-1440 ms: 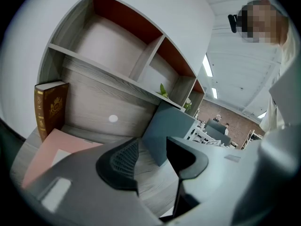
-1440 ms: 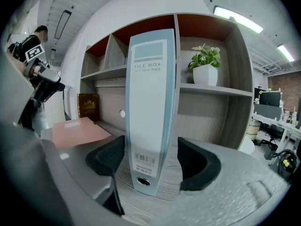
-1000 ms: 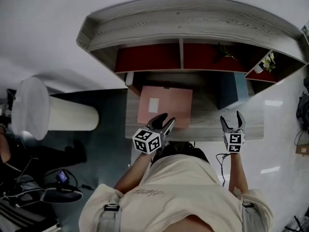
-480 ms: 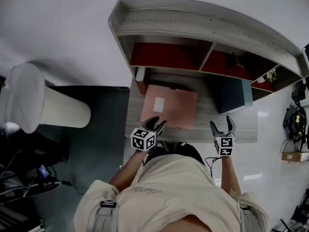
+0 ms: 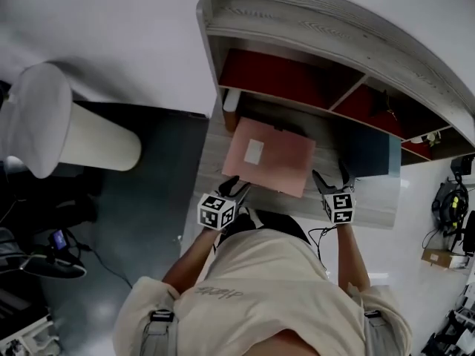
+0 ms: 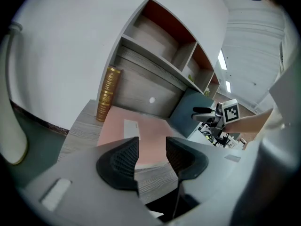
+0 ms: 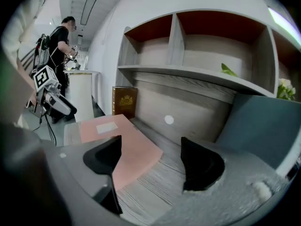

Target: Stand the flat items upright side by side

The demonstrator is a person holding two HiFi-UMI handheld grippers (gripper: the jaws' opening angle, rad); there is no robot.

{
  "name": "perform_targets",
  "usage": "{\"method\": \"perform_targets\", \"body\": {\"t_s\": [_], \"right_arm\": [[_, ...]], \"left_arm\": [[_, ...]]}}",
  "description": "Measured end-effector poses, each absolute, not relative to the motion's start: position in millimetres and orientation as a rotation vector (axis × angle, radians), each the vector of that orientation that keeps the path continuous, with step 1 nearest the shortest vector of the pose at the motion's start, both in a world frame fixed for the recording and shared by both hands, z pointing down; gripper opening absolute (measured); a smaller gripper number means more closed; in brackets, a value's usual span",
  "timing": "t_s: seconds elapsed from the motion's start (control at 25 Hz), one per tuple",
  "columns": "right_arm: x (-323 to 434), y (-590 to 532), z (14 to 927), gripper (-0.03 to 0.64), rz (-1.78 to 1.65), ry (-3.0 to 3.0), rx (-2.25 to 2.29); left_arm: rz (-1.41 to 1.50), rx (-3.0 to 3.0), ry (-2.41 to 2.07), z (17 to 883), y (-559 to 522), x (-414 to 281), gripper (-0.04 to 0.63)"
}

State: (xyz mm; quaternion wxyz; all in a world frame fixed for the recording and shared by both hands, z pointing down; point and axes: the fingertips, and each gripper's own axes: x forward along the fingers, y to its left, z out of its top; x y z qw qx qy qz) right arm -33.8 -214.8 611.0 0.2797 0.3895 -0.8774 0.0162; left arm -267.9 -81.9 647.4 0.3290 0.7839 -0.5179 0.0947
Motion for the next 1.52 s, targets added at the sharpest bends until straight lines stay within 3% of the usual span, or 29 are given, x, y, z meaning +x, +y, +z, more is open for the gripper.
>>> {"method": "perform_targets", "body": {"t_s": [0.8,1.16,1.52], "right_arm": [[-180,-301,726,0.408,0.368,-2.36,0.123],[-178,-285,748,0.387,0.343,-2.107,-0.167],[-142,-249,757,0.383,0.476,-2.053,-0.058]], "left_arm": [[0.005,1.466,-1.372,733,-79,-244,0.218],[-0.034,1.406,-1.372,747,-88,-237,0.227],[-0.022,1.396,-1.351,754,-81,-246,0.245]]}}
